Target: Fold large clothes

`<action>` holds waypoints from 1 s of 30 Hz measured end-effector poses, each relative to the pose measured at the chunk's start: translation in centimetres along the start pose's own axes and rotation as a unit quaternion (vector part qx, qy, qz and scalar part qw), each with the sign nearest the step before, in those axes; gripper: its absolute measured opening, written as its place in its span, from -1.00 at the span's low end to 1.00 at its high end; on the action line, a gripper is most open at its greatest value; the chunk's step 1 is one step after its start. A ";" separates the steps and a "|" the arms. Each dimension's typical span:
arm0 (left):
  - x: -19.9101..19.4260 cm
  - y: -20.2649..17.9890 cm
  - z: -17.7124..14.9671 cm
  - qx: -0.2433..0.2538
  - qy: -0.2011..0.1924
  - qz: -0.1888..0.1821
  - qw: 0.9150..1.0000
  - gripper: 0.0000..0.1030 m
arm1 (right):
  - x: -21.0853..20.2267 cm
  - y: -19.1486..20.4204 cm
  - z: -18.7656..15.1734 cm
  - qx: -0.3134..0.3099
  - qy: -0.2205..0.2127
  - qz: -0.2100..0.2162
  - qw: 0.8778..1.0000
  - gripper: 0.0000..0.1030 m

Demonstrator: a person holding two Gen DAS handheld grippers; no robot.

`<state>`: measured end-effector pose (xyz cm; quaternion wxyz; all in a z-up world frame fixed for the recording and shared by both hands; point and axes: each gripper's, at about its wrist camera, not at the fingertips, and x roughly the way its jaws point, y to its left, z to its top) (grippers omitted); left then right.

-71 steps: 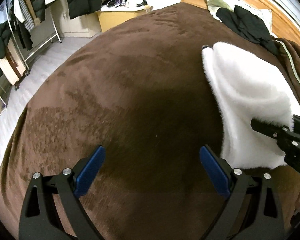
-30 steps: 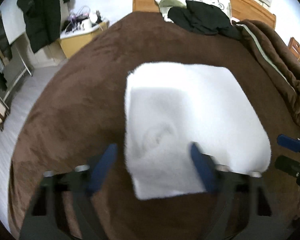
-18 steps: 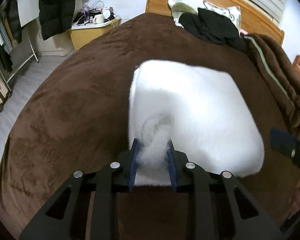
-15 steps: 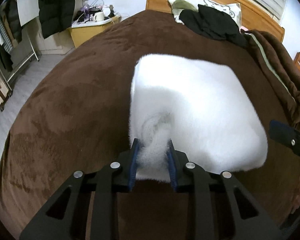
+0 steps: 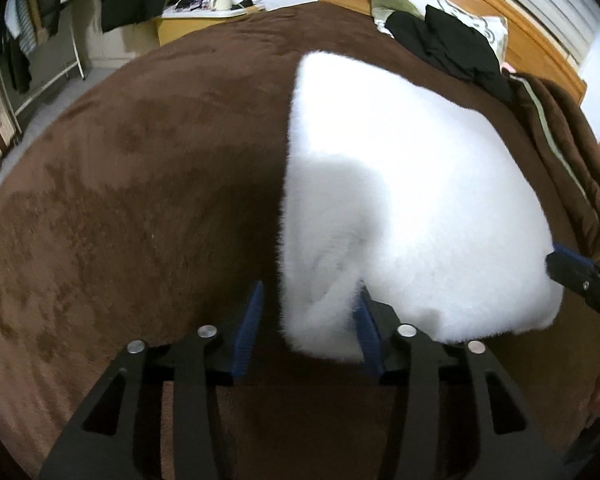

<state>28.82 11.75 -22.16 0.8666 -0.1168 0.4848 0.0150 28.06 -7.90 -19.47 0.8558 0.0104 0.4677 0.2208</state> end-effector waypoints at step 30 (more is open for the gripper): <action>-4.7 -2.0 4.1 0.056 0.018 -0.016 0.998 0.87 | -3.6 -2.5 1.3 0.080 -0.021 0.049 0.995 0.65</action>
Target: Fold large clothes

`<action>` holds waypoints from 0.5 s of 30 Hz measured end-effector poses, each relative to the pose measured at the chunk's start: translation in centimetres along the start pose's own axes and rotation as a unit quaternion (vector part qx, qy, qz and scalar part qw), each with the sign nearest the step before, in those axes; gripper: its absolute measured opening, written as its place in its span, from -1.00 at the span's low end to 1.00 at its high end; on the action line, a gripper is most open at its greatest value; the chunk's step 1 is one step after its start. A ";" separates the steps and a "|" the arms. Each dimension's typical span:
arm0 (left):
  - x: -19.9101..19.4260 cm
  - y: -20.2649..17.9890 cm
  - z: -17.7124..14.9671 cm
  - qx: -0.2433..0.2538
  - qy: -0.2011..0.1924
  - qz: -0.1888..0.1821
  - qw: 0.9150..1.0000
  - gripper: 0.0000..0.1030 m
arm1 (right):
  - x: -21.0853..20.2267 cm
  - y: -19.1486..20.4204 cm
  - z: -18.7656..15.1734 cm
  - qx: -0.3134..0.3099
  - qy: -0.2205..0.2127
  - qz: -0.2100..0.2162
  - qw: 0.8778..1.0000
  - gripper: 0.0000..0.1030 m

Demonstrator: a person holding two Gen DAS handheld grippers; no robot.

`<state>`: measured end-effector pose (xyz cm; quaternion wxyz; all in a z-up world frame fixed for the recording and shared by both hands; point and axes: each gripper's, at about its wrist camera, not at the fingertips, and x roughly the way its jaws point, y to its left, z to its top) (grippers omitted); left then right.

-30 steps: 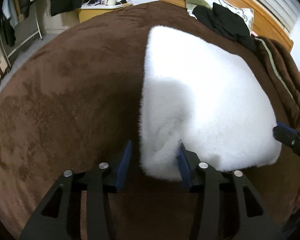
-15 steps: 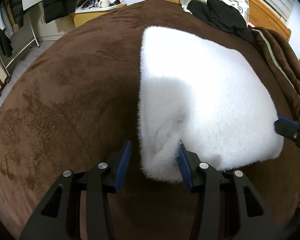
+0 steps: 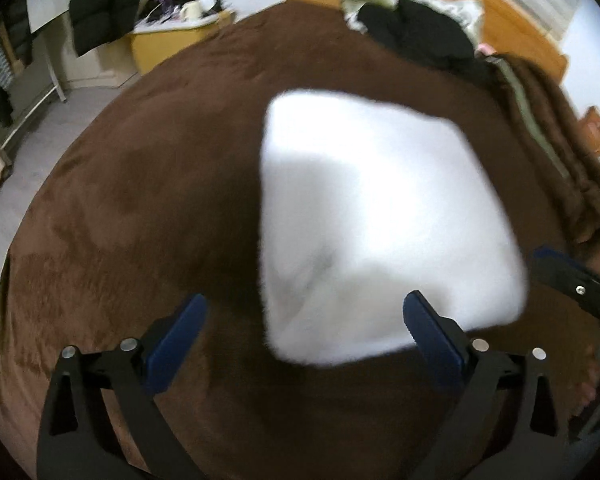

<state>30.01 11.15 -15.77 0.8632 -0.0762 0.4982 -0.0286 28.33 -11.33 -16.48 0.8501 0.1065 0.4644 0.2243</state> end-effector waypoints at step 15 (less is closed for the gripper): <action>5.7 3.2 4.0 -0.032 0.030 -0.133 0.990 0.87 | 5.5 -10.5 1.2 0.199 0.044 0.174 0.963 0.66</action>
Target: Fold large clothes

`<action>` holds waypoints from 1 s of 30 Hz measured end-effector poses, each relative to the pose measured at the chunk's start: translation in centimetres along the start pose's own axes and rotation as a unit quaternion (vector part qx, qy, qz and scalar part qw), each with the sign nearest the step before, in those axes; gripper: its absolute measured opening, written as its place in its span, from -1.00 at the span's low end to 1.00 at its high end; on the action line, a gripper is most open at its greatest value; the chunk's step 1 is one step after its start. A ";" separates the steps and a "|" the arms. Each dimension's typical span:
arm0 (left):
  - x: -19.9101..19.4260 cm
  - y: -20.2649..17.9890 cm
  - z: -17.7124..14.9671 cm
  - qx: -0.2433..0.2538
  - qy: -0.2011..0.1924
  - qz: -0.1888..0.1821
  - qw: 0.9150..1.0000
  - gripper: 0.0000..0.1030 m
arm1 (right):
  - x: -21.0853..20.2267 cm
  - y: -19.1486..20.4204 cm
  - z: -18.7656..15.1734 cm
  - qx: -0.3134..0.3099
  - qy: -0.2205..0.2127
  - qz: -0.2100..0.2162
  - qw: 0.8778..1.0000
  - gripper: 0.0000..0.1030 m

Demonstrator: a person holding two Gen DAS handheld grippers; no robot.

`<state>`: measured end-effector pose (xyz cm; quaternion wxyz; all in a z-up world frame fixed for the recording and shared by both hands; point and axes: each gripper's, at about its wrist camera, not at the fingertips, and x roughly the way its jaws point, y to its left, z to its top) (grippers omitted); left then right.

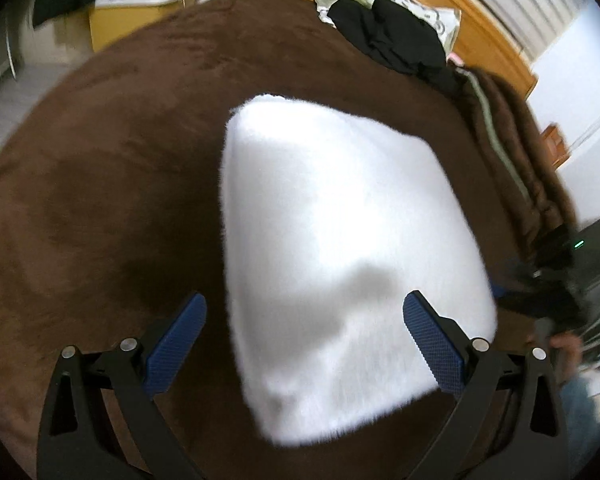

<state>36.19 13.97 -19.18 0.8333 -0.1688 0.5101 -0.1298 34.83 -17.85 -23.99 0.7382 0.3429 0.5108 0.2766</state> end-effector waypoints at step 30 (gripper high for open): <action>9.9 2.4 3.0 -0.035 0.042 -0.212 0.976 0.25 | 4.7 -1.4 2.1 -0.038 0.036 0.043 0.998 0.26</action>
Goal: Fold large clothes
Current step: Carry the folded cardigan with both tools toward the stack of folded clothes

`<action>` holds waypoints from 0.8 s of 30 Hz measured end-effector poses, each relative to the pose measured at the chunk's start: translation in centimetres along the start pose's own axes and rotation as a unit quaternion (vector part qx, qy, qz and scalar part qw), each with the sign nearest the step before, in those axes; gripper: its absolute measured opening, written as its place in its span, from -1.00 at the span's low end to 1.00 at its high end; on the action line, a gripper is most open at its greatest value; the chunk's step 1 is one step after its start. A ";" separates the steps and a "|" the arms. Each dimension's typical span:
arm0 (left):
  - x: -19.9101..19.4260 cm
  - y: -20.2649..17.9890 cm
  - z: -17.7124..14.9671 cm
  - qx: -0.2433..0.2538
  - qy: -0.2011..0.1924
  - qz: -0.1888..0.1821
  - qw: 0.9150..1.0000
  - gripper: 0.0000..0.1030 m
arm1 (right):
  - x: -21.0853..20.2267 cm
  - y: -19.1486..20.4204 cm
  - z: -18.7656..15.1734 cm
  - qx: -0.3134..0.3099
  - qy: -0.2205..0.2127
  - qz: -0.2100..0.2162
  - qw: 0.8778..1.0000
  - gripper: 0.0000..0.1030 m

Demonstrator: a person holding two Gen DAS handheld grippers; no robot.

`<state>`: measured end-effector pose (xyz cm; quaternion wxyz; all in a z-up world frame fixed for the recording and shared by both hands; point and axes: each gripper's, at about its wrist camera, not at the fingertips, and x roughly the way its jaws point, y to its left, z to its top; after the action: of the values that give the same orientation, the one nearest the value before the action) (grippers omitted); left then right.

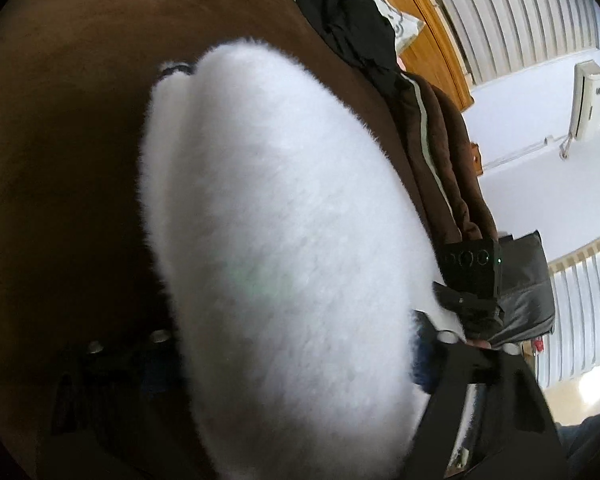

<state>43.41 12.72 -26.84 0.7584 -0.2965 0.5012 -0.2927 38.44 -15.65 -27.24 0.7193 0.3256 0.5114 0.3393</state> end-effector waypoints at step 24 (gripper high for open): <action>-7.8 -11.8 1.3 0.077 -0.054 0.015 0.995 -0.08 | -7.3 12.0 -0.4 -0.091 -0.039 -0.007 0.995 -0.09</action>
<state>40.37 10.95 -13.07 0.8095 -0.2451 0.4398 -0.3020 34.35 -14.88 -13.77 0.7674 0.2684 0.4523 0.3666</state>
